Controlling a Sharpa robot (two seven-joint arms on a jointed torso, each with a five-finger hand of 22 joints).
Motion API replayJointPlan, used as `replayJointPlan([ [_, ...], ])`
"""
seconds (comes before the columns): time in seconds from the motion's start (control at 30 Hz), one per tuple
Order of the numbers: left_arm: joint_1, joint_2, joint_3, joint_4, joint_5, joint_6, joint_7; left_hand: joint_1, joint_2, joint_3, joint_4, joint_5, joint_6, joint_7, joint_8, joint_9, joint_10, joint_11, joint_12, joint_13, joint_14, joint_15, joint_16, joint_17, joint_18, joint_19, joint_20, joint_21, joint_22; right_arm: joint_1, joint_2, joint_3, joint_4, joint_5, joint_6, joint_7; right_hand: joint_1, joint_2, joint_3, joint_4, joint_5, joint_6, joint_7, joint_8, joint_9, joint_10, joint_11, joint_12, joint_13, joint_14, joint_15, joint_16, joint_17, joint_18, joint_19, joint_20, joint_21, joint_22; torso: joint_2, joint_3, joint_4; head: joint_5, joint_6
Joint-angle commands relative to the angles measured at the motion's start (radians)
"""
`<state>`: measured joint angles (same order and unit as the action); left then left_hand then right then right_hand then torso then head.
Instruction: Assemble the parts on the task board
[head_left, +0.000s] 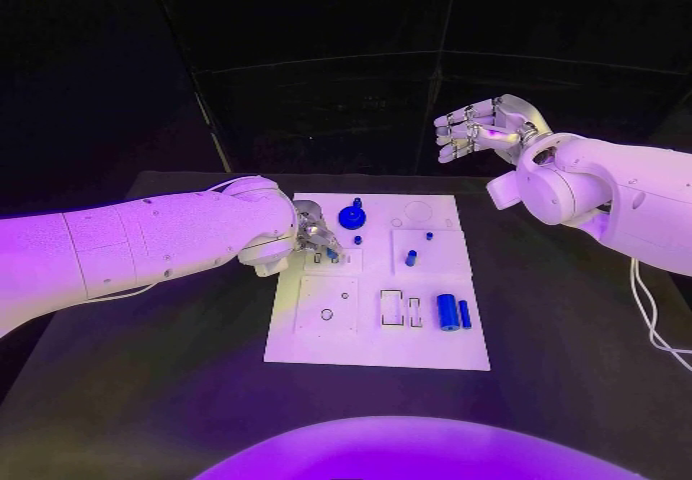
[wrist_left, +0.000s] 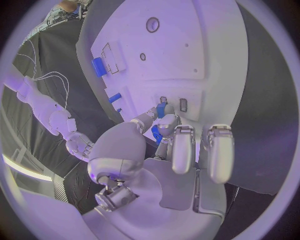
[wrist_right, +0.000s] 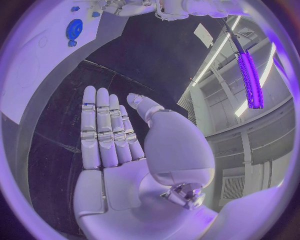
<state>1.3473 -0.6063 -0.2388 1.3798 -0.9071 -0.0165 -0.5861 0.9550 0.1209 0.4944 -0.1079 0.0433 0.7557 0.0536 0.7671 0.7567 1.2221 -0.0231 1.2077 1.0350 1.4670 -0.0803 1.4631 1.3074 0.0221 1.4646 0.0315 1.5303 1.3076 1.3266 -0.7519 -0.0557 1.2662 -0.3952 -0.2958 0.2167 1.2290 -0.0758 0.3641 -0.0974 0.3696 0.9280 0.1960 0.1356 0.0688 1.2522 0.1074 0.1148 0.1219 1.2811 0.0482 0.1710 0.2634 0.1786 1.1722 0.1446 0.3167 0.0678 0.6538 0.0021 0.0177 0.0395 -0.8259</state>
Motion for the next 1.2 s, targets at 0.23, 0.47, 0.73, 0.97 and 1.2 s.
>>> replayJointPlan([
  [0.23, 0.001, 0.014, 0.0, -0.013, -0.034, 0.063, 0.003, 0.01, 0.003, 0.103, -0.097, 0.003, -0.007, -0.002, 0.002, 0.001, 0.007, 0.001, 0.002, -0.002, 0.077, -0.005, -0.002, 0.165, -0.007, 0.078, -0.008, 0.005, 0.2, 0.002, 0.003, 0.001, -0.002, 0.0, 0.01, 0.01, -0.007, 0.006, -0.003, 0.005, 0.003, -0.007, 0.0, -0.003, -0.001, 0.001, 0.005, -0.004, -0.002, -0.002, 0.005, -0.007, -0.001, 0.003, 0.002, 0.007, -0.006, -0.001, -0.001, -0.0005, 0.0004, -0.001, 0.0],
  [0.47, 0.001, 0.018, 0.0, -0.014, -0.036, 0.066, 0.002, 0.01, 0.002, 0.103, -0.097, 0.003, -0.007, -0.002, 0.002, 0.001, 0.008, 0.001, 0.003, -0.001, 0.077, -0.005, -0.002, 0.165, -0.007, 0.078, -0.008, 0.005, 0.2, 0.002, 0.005, 0.001, -0.003, 0.0, 0.011, 0.01, -0.007, 0.007, -0.003, 0.006, 0.003, -0.007, 0.0, -0.003, -0.001, 0.001, 0.005, -0.005, -0.002, -0.001, 0.005, -0.007, -0.001, 0.003, 0.002, 0.007, -0.006, -0.001, -0.001, -0.0001, 0.0017, -0.002, -0.003],
  [0.73, 0.001, 0.021, 0.0, -0.016, -0.036, 0.068, 0.002, 0.01, 0.002, 0.103, -0.097, 0.003, -0.007, -0.002, 0.002, 0.001, 0.008, 0.001, 0.003, -0.001, 0.077, -0.005, -0.002, 0.165, -0.007, 0.078, -0.008, 0.005, 0.2, 0.002, 0.008, 0.001, -0.005, 0.0, 0.013, 0.009, -0.007, 0.007, -0.003, 0.006, 0.003, -0.007, 0.0, -0.003, -0.001, 0.001, 0.005, -0.005, -0.002, -0.001, 0.005, -0.007, -0.001, 0.003, 0.002, 0.007, -0.006, -0.001, -0.001, -0.0011, 0.0005, -0.005, -0.002],
  [0.97, 0.001, 0.021, 0.0, -0.016, -0.038, 0.08, 0.0, 0.01, 0.001, 0.104, -0.097, 0.003, -0.007, -0.002, 0.002, 0.001, 0.008, 0.002, 0.003, -0.001, 0.077, -0.005, -0.001, 0.165, -0.007, 0.078, -0.008, 0.005, 0.2, 0.002, 0.007, 0.001, -0.006, 0.0, 0.014, 0.009, -0.007, 0.007, -0.003, 0.006, 0.003, -0.007, 0.0, -0.003, -0.001, 0.001, 0.005, -0.005, -0.002, -0.001, 0.005, -0.007, -0.001, 0.003, 0.002, 0.007, -0.006, -0.001, -0.001, -0.0007, 0.0016, -0.006, -0.002],
  [1.2, 0.001, 0.023, 0.0, -0.018, -0.04, 0.095, -0.004, 0.012, 0.0, 0.108, -0.097, 0.003, -0.008, -0.002, 0.001, 0.001, 0.008, 0.001, 0.003, -0.001, 0.077, -0.005, -0.002, 0.165, -0.007, 0.078, -0.008, 0.005, 0.2, 0.002, 0.007, 0.001, -0.006, 0.0, 0.014, 0.009, -0.007, 0.007, -0.003, 0.006, 0.003, -0.007, 0.0, -0.003, -0.001, 0.001, 0.005, -0.005, -0.002, -0.001, 0.005, -0.007, -0.001, 0.003, 0.002, 0.007, -0.006, -0.001, 0.0, -0.0006, 0.0023, -0.005, -0.004],
])
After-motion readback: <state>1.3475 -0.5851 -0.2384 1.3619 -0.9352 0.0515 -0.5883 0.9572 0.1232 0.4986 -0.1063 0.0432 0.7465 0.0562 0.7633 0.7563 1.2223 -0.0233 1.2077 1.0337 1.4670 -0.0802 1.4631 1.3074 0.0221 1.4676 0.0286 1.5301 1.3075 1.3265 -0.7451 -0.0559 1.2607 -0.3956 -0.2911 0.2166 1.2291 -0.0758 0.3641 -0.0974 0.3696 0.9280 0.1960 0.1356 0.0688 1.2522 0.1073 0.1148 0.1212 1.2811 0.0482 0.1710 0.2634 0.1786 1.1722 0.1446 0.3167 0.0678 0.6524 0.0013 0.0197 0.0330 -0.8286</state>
